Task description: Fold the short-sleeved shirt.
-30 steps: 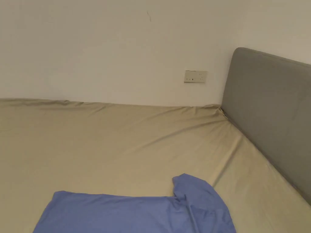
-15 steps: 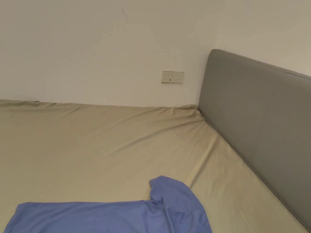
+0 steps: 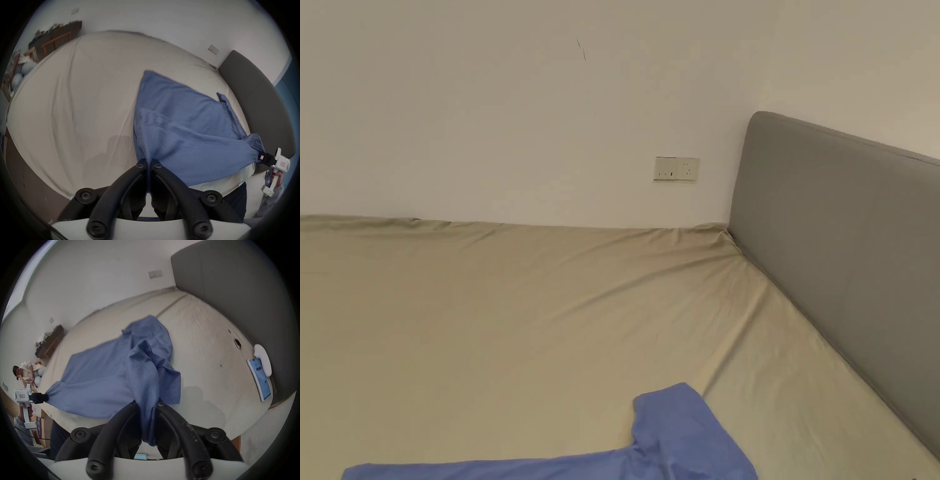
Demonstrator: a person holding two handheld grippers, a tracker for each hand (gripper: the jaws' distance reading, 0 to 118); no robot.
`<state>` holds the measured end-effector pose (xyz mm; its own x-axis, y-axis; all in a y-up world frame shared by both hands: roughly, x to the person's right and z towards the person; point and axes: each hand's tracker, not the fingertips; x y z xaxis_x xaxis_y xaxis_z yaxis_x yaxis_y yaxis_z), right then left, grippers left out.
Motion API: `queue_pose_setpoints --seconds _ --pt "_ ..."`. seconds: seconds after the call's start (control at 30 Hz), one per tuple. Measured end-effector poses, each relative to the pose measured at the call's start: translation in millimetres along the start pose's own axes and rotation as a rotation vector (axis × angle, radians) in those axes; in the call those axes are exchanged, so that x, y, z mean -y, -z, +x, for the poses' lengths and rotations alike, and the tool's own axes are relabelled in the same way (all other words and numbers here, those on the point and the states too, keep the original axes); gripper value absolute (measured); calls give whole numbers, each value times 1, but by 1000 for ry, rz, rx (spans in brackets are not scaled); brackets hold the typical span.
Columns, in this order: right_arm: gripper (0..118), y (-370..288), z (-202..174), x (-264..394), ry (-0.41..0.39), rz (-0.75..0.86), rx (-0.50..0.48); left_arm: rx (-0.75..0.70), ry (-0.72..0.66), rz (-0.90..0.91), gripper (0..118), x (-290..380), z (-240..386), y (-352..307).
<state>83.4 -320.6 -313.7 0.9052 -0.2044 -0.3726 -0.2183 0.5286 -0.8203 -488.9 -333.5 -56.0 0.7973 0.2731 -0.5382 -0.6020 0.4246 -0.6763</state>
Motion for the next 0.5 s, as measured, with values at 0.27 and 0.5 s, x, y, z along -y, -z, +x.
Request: queue_pose_setpoints --seconds 0.27,0.5 --pt "49 38 -3 33 -57 -24 122 -115 46 58 51 17 1 28" --pt "82 -75 -52 -5 -252 602 270 -126 141 794 105 0 46 -77"
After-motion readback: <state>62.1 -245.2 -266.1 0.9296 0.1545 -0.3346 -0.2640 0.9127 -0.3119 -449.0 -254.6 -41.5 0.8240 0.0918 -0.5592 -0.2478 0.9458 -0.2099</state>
